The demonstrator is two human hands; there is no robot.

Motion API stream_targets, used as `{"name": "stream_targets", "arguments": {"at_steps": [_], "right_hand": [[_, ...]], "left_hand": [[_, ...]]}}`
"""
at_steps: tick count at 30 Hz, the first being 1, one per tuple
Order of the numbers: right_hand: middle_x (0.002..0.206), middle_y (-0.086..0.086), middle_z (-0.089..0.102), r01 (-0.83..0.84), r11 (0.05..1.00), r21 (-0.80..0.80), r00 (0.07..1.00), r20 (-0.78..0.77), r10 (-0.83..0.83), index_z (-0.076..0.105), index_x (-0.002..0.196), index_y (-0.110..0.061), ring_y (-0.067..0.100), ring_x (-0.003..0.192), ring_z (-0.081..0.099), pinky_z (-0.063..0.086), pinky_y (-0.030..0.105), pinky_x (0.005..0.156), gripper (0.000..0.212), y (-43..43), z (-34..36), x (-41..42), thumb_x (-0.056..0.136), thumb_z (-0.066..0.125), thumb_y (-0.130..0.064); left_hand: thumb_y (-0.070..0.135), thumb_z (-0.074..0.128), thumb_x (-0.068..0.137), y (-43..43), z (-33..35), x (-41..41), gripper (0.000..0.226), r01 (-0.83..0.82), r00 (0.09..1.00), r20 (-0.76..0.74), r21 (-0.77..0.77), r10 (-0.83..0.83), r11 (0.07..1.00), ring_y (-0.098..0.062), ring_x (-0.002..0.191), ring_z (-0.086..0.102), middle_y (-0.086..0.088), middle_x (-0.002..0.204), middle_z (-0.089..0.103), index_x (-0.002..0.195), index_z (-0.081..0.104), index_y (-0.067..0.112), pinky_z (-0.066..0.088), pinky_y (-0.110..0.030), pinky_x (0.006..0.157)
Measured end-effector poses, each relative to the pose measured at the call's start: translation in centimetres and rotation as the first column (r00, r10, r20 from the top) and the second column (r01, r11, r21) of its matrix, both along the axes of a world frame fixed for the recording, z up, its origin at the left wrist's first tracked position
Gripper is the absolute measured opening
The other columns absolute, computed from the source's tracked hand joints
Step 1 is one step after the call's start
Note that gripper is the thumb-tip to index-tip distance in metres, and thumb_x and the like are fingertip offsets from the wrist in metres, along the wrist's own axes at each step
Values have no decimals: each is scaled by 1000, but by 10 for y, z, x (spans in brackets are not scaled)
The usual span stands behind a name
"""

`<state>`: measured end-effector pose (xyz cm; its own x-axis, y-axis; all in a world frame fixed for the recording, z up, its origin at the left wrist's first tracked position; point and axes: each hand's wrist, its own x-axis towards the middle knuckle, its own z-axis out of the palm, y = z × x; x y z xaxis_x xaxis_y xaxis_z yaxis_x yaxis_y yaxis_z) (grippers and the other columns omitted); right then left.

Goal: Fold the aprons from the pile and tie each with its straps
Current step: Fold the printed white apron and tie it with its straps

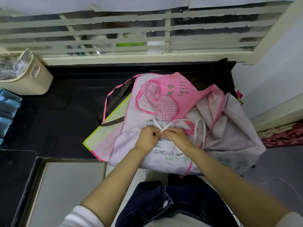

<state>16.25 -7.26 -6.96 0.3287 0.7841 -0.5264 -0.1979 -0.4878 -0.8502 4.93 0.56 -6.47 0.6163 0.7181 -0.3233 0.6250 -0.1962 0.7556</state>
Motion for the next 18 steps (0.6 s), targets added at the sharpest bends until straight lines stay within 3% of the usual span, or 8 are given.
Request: {"name": "stream_targets", "arguments": {"at_steps": [2, 4, 8, 11, 14, 18], "right_hand": [[82, 2, 69, 48, 998, -39, 999, 4, -48, 70, 91, -4, 4, 74, 62, 47, 7, 66, 22, 4, -1, -1, 93, 56, -20], [80, 6, 67, 115, 991, -74, 993, 8, -115, 69, 89, -1, 8, 70, 60, 48, 8, 62, 24, 9, -4, -1, 95, 52, -17], [68, -1, 61, 194, 974, -120, 977, -68, -203, 63, 72, -12, 7, 65, 54, 46, 10, 58, 23, 14, -1, -1, 94, 53, -12], [75, -3, 62, 73, 996, -49, 988, -136, -79, 64, 85, -12, 4, 71, 56, 45, 8, 61, 17, 7, 2, 6, 96, 51, -13], [82, -2, 65, -104, 994, 20, 994, -36, 105, 66, 99, -8, 5, 76, 60, 51, 12, 70, 15, -2, 2, 16, 96, 52, -13], [77, 13, 70, -262, 965, 27, 932, 267, 245, 72, 88, 2, 18, 68, 65, 51, 26, 67, 17, -1, 4, 23, 85, 68, -14]], "left_hand": [[6, 56, 91, -3, 1, 2, 19, 29, 1000, 2, 47, -29, 998, -7, 63, 51, -1, 73, 63, 84, 74, 4, 38, -7, 59], [8, 53, 93, -7, -1, 4, 21, 58, 998, -18, 98, -57, 993, -11, 72, 50, -3, 81, 60, 85, 71, 1, 34, -11, 63], [5, 43, 97, -8, -11, 5, 23, 51, 998, -40, 107, -47, 993, -16, 79, 45, -8, 87, 51, 91, 64, -3, 27, -16, 65], [3, 40, 97, -4, -15, 4, 25, 43, 999, -19, 16, -42, 999, -18, 77, 49, -11, 84, 55, 81, 59, -1, 32, -20, 66], [1, 43, 95, 0, -9, 4, 20, 47, 998, -23, -101, -50, 994, -12, 66, 43, -7, 74, 51, 79, 54, -4, 34, -19, 59], [18, 46, 98, 2, -1, 4, 24, 49, 998, -17, -224, -54, 973, -11, 68, 42, -6, 74, 50, 84, 53, -1, 36, -13, 57]]}}
